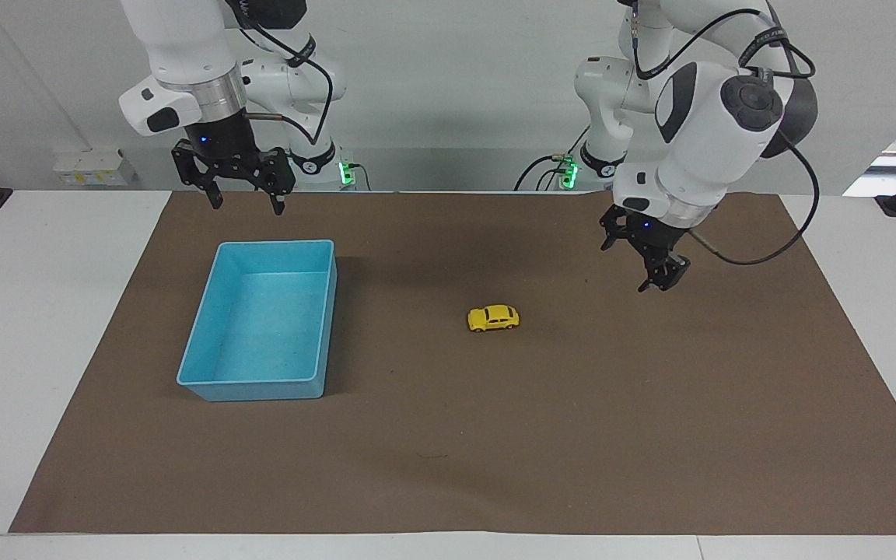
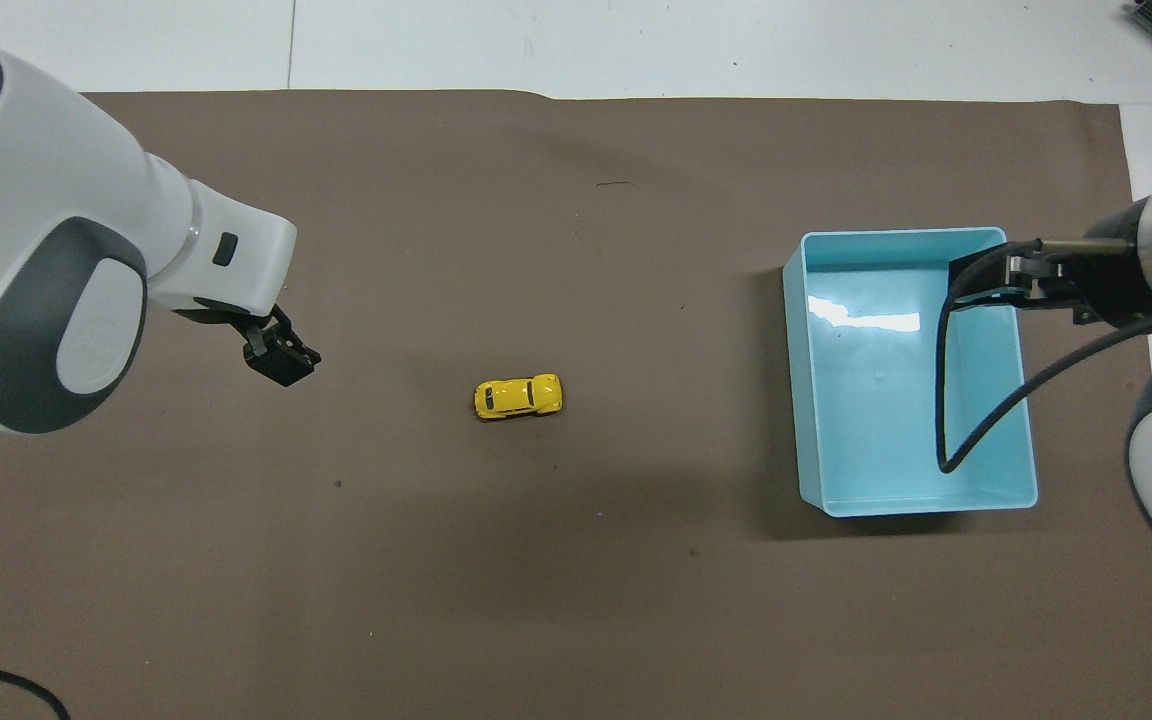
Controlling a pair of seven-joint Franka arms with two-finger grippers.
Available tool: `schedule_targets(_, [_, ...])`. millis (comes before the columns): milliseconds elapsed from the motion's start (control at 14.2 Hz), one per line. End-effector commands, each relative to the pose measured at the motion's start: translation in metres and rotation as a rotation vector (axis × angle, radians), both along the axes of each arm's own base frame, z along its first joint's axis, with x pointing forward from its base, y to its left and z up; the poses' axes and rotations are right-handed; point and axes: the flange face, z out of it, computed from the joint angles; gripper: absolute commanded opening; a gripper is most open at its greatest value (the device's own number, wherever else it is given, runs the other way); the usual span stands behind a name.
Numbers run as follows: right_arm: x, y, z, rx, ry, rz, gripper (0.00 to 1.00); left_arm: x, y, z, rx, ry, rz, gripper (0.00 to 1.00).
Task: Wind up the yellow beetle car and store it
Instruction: 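Lower the left gripper onto the yellow car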
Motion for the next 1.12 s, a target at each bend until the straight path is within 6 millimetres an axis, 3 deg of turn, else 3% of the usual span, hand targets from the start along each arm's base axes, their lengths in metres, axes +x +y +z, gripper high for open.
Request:
schedule_targets(0, [-0.003,-0.008,0.005,0.028,0.005,-0.021,1.0,0.009,-0.027,-0.038,-0.021,-0.012,-0.132,1.0])
schedule_targets(421, [-0.002,-0.012,0.005,0.029,0.0,-0.025,1.0,-0.011,-0.092,-0.116,-0.023,-0.084,-0.233,1.0])
schedule_targets(702, [-0.003,-0.013,0.004,0.028,0.003,-0.027,1.0,-0.041,-0.14,-0.145,-0.021,-0.093,-0.284,1.0])
schedule_targets(1053, [-0.002,-0.019,0.005,0.029,0.0,-0.039,1.0,-0.063,-0.173,-0.19,-0.013,-0.114,-0.287,1.0])
